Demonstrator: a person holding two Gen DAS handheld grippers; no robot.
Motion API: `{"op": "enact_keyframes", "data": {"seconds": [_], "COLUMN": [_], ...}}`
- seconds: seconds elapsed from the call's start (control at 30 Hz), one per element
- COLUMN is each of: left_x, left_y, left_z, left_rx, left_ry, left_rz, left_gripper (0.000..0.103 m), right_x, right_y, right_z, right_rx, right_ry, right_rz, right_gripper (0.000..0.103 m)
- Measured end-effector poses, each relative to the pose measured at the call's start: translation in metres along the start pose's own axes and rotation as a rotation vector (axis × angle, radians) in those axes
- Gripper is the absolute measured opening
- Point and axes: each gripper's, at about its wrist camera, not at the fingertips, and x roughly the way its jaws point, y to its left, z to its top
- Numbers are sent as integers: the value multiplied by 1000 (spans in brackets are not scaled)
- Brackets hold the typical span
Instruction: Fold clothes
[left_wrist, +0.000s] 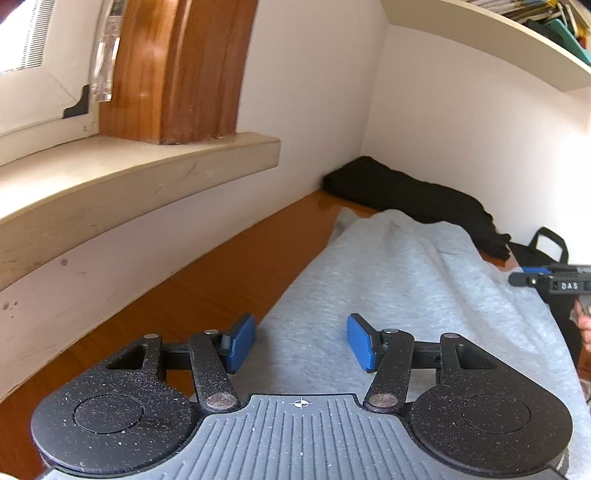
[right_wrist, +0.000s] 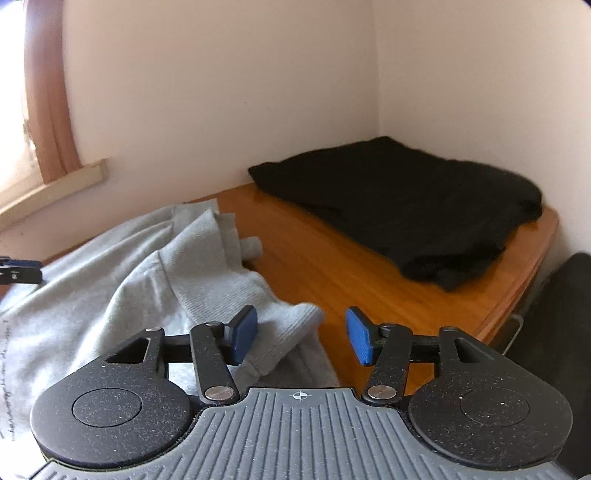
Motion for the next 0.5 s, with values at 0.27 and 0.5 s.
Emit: {"op": "enact_keyframes", "data": {"seconds": [0.27, 0.5], "left_x": [-3, -13], "left_y": [0, -8], "left_z": [0, 6], "left_rx": [6, 32], "left_ry": [-4, -34], "left_rz": [16, -1], "left_gripper": [59, 62], "right_x": [-29, -30], "right_y": [5, 13], "right_z": [4, -6], "right_rx": [-31, -103], "right_ry": [-98, -70], "right_rz": [-29, -131], "right_gripper": [9, 37]}}
